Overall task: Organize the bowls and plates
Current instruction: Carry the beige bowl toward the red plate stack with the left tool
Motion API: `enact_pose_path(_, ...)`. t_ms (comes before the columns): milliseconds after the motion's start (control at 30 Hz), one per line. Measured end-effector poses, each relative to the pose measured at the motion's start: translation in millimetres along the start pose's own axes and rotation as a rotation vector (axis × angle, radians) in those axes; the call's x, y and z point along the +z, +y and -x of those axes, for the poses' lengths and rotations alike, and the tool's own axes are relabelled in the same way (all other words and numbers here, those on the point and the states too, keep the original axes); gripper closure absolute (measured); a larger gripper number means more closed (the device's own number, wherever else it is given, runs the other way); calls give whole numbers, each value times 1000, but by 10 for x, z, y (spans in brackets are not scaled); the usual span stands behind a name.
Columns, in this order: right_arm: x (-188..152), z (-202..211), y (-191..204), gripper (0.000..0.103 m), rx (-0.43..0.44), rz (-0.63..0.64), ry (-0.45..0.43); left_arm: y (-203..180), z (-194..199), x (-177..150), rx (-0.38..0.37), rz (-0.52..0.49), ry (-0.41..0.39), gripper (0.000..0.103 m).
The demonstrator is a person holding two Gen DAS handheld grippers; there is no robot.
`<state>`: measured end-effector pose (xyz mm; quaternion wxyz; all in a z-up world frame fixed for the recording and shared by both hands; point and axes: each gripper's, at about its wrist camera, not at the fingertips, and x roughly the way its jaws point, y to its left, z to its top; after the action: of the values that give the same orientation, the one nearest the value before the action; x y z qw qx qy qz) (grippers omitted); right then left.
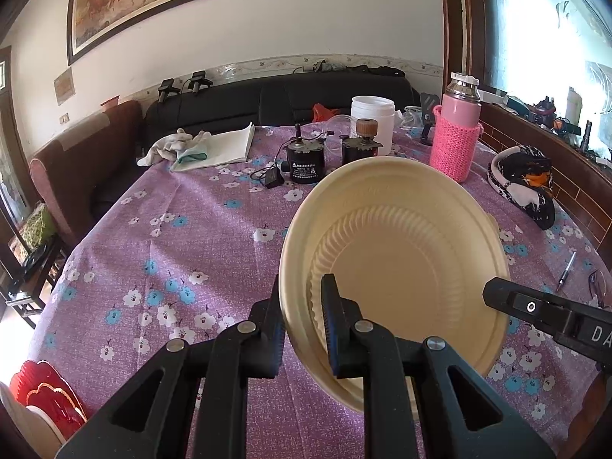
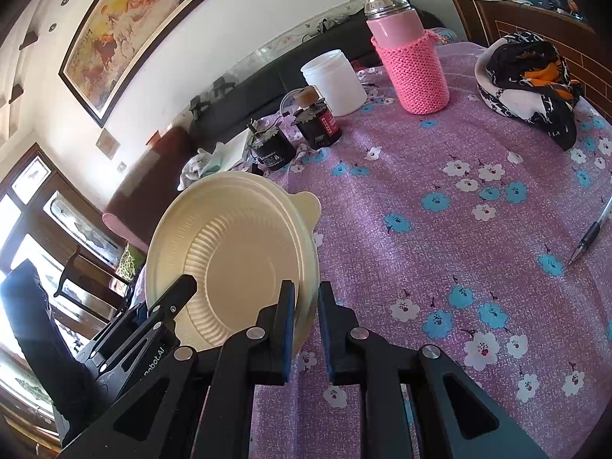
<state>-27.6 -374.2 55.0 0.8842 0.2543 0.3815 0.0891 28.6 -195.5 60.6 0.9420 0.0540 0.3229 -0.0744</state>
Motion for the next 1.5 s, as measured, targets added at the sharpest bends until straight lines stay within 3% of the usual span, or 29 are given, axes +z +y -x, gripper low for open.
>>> enact_pose_path(900,-29,-102,-22,89,1,-8,26,18,-5,7,10,11,-6,87)
enact_pose_path(1167,-29,40,56,89,2,12,-24,23,68,44,8,26,-21,86)
enact_pose_path(1500,-51,335,259,89,18,45,-90,4,497,54,41,14,-60,82)
